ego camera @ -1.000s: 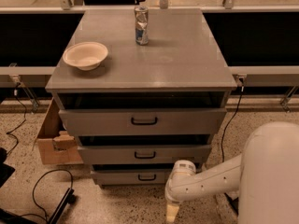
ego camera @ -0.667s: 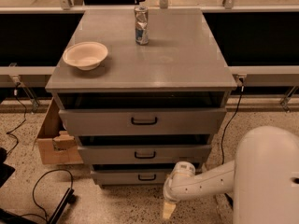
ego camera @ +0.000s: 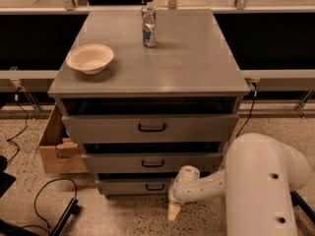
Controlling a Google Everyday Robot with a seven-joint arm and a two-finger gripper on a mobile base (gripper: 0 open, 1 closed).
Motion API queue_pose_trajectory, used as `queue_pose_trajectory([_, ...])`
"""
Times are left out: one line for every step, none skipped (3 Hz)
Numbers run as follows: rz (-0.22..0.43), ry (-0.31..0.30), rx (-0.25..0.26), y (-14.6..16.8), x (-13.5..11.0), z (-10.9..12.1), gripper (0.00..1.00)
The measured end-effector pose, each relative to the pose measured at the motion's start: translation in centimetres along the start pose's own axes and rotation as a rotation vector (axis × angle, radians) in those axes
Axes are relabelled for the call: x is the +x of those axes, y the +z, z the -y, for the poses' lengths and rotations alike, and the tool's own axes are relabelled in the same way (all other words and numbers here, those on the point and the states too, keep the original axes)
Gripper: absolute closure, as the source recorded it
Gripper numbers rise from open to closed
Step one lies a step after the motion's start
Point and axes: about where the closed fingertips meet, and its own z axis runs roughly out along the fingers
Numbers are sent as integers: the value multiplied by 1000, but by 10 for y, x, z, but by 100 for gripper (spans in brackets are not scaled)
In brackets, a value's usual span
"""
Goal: Open bottom drawer
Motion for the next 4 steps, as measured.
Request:
queue_pose_trajectory([-16,-16,6,19,-3,19,0])
queue_pose_trajectory([-20,-28,9,37,-10,37,0])
queue_pose_trajectory([-36,-31,-10,54,-11,44,0])
queue_pose_trajectory([-49,-15,-50,70,-8,39,26])
